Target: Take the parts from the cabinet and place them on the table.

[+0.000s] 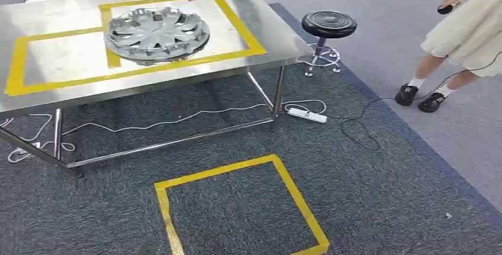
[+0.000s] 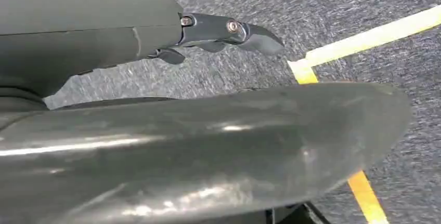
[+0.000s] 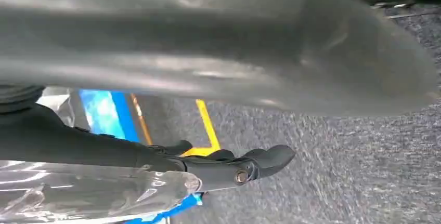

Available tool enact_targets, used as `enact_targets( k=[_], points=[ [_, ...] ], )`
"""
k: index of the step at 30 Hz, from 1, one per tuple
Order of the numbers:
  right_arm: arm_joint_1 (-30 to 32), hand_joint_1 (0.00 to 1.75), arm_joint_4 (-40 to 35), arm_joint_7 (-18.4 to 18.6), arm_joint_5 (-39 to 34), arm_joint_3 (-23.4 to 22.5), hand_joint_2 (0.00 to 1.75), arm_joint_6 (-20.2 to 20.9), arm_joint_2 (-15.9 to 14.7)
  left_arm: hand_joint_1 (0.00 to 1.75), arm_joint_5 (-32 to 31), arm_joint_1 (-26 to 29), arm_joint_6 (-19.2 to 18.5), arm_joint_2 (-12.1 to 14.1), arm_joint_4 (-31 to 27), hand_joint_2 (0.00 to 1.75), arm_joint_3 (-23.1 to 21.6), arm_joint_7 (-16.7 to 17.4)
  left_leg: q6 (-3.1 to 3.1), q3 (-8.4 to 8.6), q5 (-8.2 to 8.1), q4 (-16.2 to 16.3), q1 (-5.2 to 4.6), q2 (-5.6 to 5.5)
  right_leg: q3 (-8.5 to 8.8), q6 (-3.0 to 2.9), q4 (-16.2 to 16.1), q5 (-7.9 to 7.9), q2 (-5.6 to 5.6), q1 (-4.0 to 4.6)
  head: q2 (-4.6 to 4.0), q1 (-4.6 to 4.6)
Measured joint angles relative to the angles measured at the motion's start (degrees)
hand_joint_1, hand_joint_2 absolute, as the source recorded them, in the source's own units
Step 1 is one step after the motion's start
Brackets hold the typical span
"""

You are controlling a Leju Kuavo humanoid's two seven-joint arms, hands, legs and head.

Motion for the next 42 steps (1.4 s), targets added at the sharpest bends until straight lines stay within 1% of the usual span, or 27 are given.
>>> enact_targets(
  k=[1, 3, 4, 5, 9, 10, 12, 14, 15, 16, 18, 19, 20, 21, 24, 25, 26, 27, 29, 30, 31, 32, 34, 35, 36, 40, 42],
  points=[
    [0.12, 0.00, 0.00, 0.11, 0.00, -0.02, 0.00, -0.02, 0.00, 0.00, 0.04, -0.04, 0.00, 0.00, 0.00, 0.00, 0.00, 0.00, 0.00, 0.06, -0.04, 0.00, 0.00, 0.62, 0.33, 0.01, -0.45, 0.85, -0.03, -0.05, 0.00, -0.02],
    [0.27, 0.00, 0.00, 0.22, 0.02, -0.04, 0.00, -0.04, 0.00, 0.00, 0.15, -0.10, -0.09, -0.07, 0.00, 0.00, 0.00, 0.00, -0.20, 0.44, -0.32, 0.01, 0.02, 1.77, 5.03, -0.14, -8.97, 5.47, -0.82, -0.08, 0.00, 0.00],
    [0.19, 0.00, 0.00, 0.22, 0.04, -0.07, 0.00, -0.07, -0.02, 0.00, 0.17, -0.09, -0.18, -0.11, 0.00, 0.00, 0.00, 0.00, -0.45, 0.75, -0.50, 0.02, 0.02, 2.30, 7.99, -0.22, -14.20, 7.51, -2.24, -0.05, 0.00, 0.04],
    [0.02, 0.00, 0.00, 0.22, 0.04, -0.07, 0.00, -0.09, 0.00, 0.00, 0.18, -0.07, -0.17, -0.09, 0.00, 0.00, 0.00, 0.00, -0.80, 0.99, -0.73, 0.06, -0.39, 2.64, 9.61, -0.41, -17.50, 7.51, -5.39, 0.21, 0.00, 0.07],
    [-0.02, 0.00, 0.00, 0.28, 0.07, -0.33, 0.00, -0.20, 0.00, 0.00, 0.26, -0.19, -0.17, -0.02, 0.00, 0.00, 0.00, -0.02, -1.92, 1.41, -0.82, -0.22, -0.58, 4.53, 9.24, -2.00, -17.52, 7.99, -2.57, 0.47, 0.00, -0.20],
    [-0.07, 0.00, 0.00, 0.28, 0.04, -0.39, 0.00, -0.20, 0.00, 0.00, 0.26, -0.26, -0.18, -0.04, 0.00, 0.00, 0.00, -0.02, -2.41, 1.36, -1.24, -0.10, -0.46, 4.22, 9.43, -2.48, -17.87, 8.33, -1.91, -0.04, 0.00, -0.20],
    [-0.10, 0.00, 0.00, 0.55, 0.13, -0.42, 0.00, -0.33, -0.02, 0.00, 0.33, -0.28, -0.18, -0.07, 0.00, 0.00, 0.00, -0.04, -2.91, -0.54, -4.62, 4.55, -0.20, 0.15, 9.26, -2.93, -17.92, 8.52, -0.80, -0.24, 0.00, -0.50],
    [-0.12, 0.00, 0.00, 0.57, 0.15, -0.44, 0.00, -0.33, 0.02, 0.00, 0.35, -0.13, -0.17, 0.00, 0.00, 0.00, 0.02, -0.04, -3.14, -5.04, -8.91, 13.85, -0.19, -0.82, 9.02, -3.16, -17.92, 8.59, 0.58, -0.26, 0.00, -0.59],
    [-0.06, 0.00, 0.00, 0.63, 0.15, -0.46, 0.00, -0.33, 0.00, 0.00, 0.52, -0.05, -0.17, 0.04, 0.00, 0.00, 0.04, -0.04, -3.16, -6.80, -9.70, 17.15, -0.20, -0.94, 8.96, -3.17, -17.92, 8.61, 1.37, -0.25, 0.00, -0.59],
    [0.03, 0.00, 0.00, 0.63, 0.13, -0.50, 0.00, -0.33, 0.00, 0.00, 0.52, 0.02, -0.17, 0.09, 0.00, 0.00, 0.04, -0.04, -3.10, -7.21, -8.90, 17.55, -0.19, -0.95, 9.00, -3.15, -17.92, 8.62, 2.16, -0.25, 0.00, -0.57],
    [0.05, 0.00, 0.00, 0.72, 0.15, -0.70, 0.00, -0.33, 0.00, 0.00, 0.52, -0.04, -0.17, 0.11, 0.00, 0.00, 0.04, -0.04, -2.91, -4.77, -4.18, 11.72, -0.12, -1.17, 9.06, -2.94, -17.90, 8.76, 3.83, -0.34, 0.00, -0.55],
    [0.01, 0.00, 0.00, 0.72, 0.15, -0.79, 0.00, -0.33, 0.02, 0.00, 0.52, -0.07, -0.17, 0.13, 0.00, 0.00, 0.04, -0.04, -2.84, -2.35, -1.50, 6.62, 0.00, -2.18, 9.09, -2.75, -17.89, 8.86, 4.65, -0.44, 0.02, -0.57],
    [-0.03, 0.00, 0.00, 0.72, 0.15, -0.83, 0.00, -0.33, 0.02, 0.00, 0.52, -0.06, -0.17, 0.13, 0.00, 0.00, 0.04, -0.04, -2.89, -0.34, 0.01, 2.47, 0.37, -5.11, 8.99, -2.42, -17.90, 8.95, 5.30, -0.51, 0.00, -0.70],
    [-0.18, 0.00, 0.00, 0.72, 0.15, -0.85, 0.00, -0.33, 0.00, 0.00, 0.55, -0.09, -0.17, 0.09, 0.00, 0.00, 0.04, -0.04, -2.66, 0.51, -0.52, 0.08, 0.60, -6.03, 8.56, -1.98, -17.25, 8.83, 6.04, -0.05, 0.00, -0.83],
    [0.30, 0.00, 0.02, 0.72, 0.17, -0.90, 0.00, -0.37, 0.00, 0.00, 0.63, -0.20, -0.17, 0.07, 0.00, 0.00, 0.04, -0.04, -1.60, 0.14, -0.48, 0.51, 0.05, -4.91, 8.15, -0.78, -18.25, 9.59, 7.40, -0.64, 0.00, -0.76],
    [0.45, 0.00, 0.02, 0.81, 0.17, -0.96, 0.00, -0.37, -0.02, 0.00, 0.66, -0.23, -0.20, -0.02, 0.00, 0.00, 0.04, -0.04, -0.99, 0.23, -0.10, 0.06, 0.44, -4.08, 7.73, -0.41, -18.19, 9.57, 7.47, -0.63, 0.00, -0.87],
    [0.52, 0.00, 0.02, 0.83, 0.18, -0.98, 0.00, -0.37, -0.02, 0.00, 0.68, -0.33, -0.20, -0.02, 0.00, 0.00, 0.04, -0.04, -0.60, 0.29, -0.04, -0.05, 0.40, -3.49, 7.40, -0.24, -17.20, 8.82, 4.01, -0.31, 0.00, -0.54],
    [0.39, 0.00, 0.04, 0.96, 0.22, -1.01, 0.00, -0.37, -0.02, 0.00, 0.68, -0.30, -0.20, -0.09, 0.00, 0.00, 0.04, -0.07, -0.17, 0.29, -0.08, -0.07, 0.29, -2.88, 6.11, -0.05, -14.51, 6.83, 1.65, -0.25, 0.00, 0.11],
    [-0.05, 0.00, 0.04, 0.98, 0.33, -1.07, 0.00, -0.35, -0.02, 0.00, 0.70, -0.05, -0.22, -0.11, 0.00, 0.00, 0.07, -0.09, -0.03, 0.28, -0.16, -0.06, 0.03, -1.21, 1.61, 0.22, -5.02, 1.95, 0.18, -0.29, 0.00, 0.11],
    [-0.05, 0.00, 0.04, 0.98, 0.33, -1.12, 0.00, -0.35, -0.02, 0.00, 0.70, 0.02, -0.22, -0.11, 0.00, 0.00, 0.09, -0.09, 0.01, 0.27, -0.20, -0.04, -0.03, -0.35, -0.23, 0.30, -0.93, 0.47, 0.02, -0.29, 0.00, 0.18],
    [0.02, 0.00, 0.04, 1.01, 0.35, -1.18, 0.00, -0.35, 0.00, 0.00, 0.70, 0.01, -0.22, -0.11, 0.00, 0.00, 0.11, -0.09, 0.04, 0.31, -0.23, -0.04, -0.06, 0.38, -0.68, 0.30, 0.35, 0.50, -0.03, -0.29, 0.00, 0.13],
    [0.15, 0.00, 0.04, 1.16, 0.35, -1.22, 0.00, -0.35, 0.00, 0.00, 0.70, -0.04, -0.22, -0.11, 0.00, 0.00, 0.11, -0.09, 0.00, 0.38, -0.28, -0.04, -0.09, 0.94, 0.37, 0.24, -1.23, 1.85, -0.08, -0.29, 0.00, 0.17],
    [0.26, 0.00, 0.04, 1.22, 0.35, -1.29, 0.00, -0.35, -0.02, 0.00, 0.74, -0.09, -0.24, -0.17, 0.00, 0.00, 0.09, -0.15, -0.24, 0.75, -0.52, -0.03, -0.10, 2.08, 5.76, -0.16, -10.75, 6.29, -1.03, -0.21, 0.00, 0.17],
    [0.14, 0.00, 0.04, 1.22, 0.37, -1.29, 0.00, -0.37, -0.02, 0.00, 0.74, -0.09, -0.24, -0.26, 0.00, 0.00, 0.09, -0.17, -0.52, 1.09, -0.74, -0.02, -0.20, 2.58, 8.94, -0.43, -15.94, 8.00, -3.24, -0.04, 0.00, 0.17],
    [-0.14, 0.00, 0.04, 1.22, 0.39, -1.29, 0.00, -0.35, -0.02, 0.00, 0.77, -0.07, -0.24, -0.28, 0.00, 0.00, 0.09, -0.22, -0.95, 1.18, -1.09, 0.16, -0.70, 3.03, 9.67, -0.78, -17.61, 7.73, -4.58, 0.25, 0.00, 0.28],
    [-0.03, 0.00, 0.04, 1.22, 0.44, -1.38, 0.00, -0.37, -0.02, 0.00, 0.74, -0.27, -0.24, -0.31, 0.00, 0.00, 0.09, -0.26, -2.08, 1.79, -1.19, -0.22, -0.56, 4.88, 9.47, -2.25, -17.86, 8.26, -1.98, 0.31, 0.00, 0.24],
    [-0.09, 0.00, 0.04, 1.27, 0.35, -1.42, 0.00, -0.39, -0.02, 0.00, 0.74, -0.35, -0.24, -0.33, 0.00, 0.00, 0.09, -0.33, -2.76, 0.77, -3.57, 2.38, -0.29, 1.10, 9.48, -2.81, -18.13, 8.65, -0.91, -0.20, 0.00, -0.13]
  ],
)
